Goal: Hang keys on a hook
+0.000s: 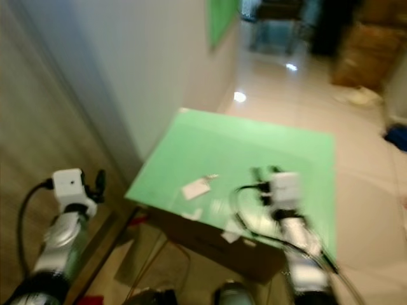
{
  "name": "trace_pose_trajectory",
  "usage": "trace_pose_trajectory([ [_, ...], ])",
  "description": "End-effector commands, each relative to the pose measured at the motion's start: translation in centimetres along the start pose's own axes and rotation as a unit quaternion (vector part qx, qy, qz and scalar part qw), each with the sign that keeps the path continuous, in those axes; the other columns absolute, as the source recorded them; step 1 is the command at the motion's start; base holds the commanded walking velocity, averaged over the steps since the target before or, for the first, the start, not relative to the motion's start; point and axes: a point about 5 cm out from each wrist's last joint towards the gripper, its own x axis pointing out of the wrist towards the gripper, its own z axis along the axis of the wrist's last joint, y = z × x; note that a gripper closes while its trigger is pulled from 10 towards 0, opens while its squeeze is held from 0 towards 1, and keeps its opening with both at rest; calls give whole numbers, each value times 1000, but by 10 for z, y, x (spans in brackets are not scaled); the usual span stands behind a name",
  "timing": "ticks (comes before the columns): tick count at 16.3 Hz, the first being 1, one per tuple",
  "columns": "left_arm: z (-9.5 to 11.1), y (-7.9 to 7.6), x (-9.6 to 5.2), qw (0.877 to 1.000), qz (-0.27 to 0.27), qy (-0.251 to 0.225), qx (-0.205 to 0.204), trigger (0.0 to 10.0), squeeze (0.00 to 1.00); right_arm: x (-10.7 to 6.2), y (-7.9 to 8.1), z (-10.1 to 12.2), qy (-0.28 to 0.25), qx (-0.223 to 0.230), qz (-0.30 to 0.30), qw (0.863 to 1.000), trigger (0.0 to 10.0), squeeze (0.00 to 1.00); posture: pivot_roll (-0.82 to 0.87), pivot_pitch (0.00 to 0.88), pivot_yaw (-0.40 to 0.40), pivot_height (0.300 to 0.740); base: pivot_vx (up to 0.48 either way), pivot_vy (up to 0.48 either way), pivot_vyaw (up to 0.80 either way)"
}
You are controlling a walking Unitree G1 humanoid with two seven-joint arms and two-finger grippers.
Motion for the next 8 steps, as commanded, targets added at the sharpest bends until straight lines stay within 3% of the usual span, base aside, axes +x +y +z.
trace_pose_trajectory([
  [1,9,-5,-5,999,-37,-23,3,10000,0,-1,-1,3,-19,15,1,1000,10000,0,-181,0,58,731,0,0,0],
  [3,6,-12,-8,998,-62,-21,-1,10000,0,-1,5,4,-24,23,7,999,10000,0,-189,0,62,731,0,0,0],
  [5,6,-28,-13,993,-111,-20,20,10000,0,-1,18,11,-43,36,26,998,10000,0,-200,0,63,731,0,0,0],
  [8,18,-57,-20,972,-227,-38,47,10000,0,-6,36,8,-42,43,60,996,10000,0,-223,0,77,731,0,0,0],
])
